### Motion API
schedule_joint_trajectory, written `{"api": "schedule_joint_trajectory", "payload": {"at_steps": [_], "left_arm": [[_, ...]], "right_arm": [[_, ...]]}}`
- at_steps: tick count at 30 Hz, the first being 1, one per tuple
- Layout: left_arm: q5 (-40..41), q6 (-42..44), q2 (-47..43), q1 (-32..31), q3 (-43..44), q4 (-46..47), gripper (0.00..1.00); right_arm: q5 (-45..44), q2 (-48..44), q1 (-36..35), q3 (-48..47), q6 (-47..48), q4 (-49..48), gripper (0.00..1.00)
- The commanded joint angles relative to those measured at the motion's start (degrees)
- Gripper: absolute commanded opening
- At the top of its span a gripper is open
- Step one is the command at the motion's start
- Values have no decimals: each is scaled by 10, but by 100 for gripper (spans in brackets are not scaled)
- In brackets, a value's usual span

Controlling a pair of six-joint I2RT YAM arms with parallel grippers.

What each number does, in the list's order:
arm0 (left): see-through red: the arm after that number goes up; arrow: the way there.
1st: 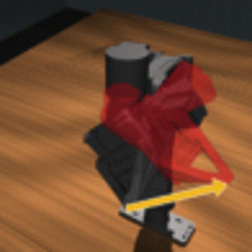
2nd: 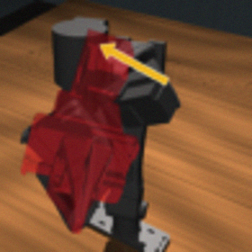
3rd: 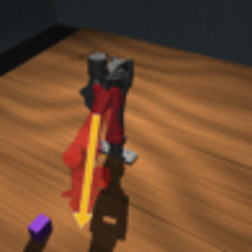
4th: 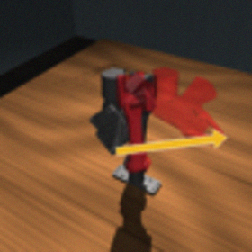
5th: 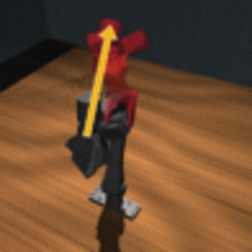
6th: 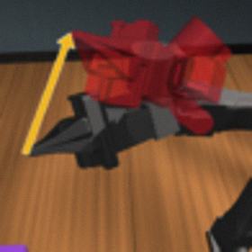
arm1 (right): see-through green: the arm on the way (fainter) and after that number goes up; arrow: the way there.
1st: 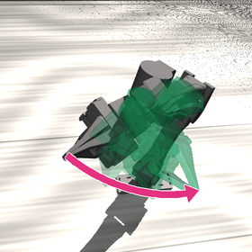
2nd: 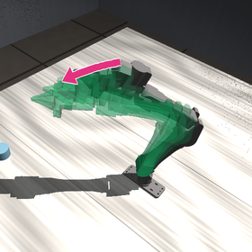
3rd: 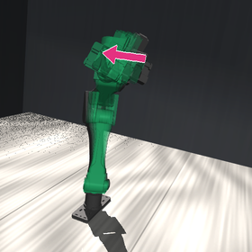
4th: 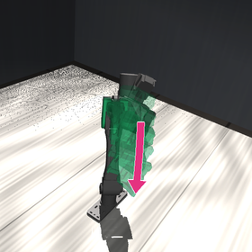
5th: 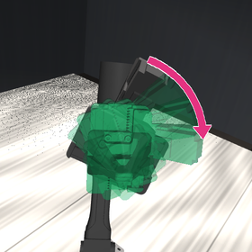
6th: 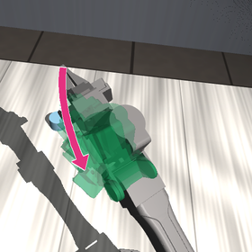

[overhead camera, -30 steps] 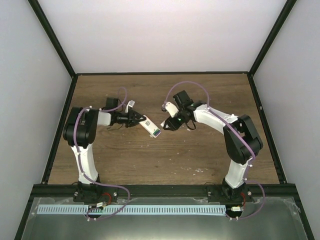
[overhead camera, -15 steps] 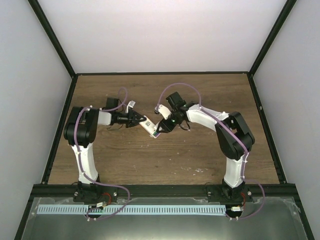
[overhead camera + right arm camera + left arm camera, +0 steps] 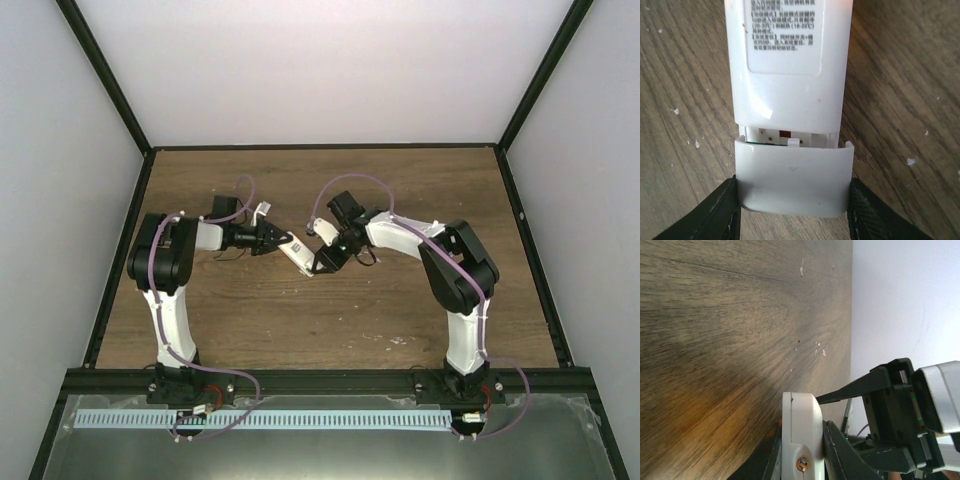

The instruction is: Load the batteries into the remote control

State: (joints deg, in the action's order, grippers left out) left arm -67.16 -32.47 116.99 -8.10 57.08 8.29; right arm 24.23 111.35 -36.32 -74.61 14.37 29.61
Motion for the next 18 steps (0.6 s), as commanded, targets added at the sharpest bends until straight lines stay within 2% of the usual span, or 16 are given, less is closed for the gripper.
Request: {"api": "schedule_joint_trajectory", "payload": {"at_steps": [1, 18], "left_arm": [[7, 22, 7, 3, 3, -9, 0], [15, 33, 3, 3, 6, -26, 0]], "right_arm": [[-1, 12, -7, -24, 0, 7, 41], [10, 37, -15, -46, 3, 31, 42]]}}
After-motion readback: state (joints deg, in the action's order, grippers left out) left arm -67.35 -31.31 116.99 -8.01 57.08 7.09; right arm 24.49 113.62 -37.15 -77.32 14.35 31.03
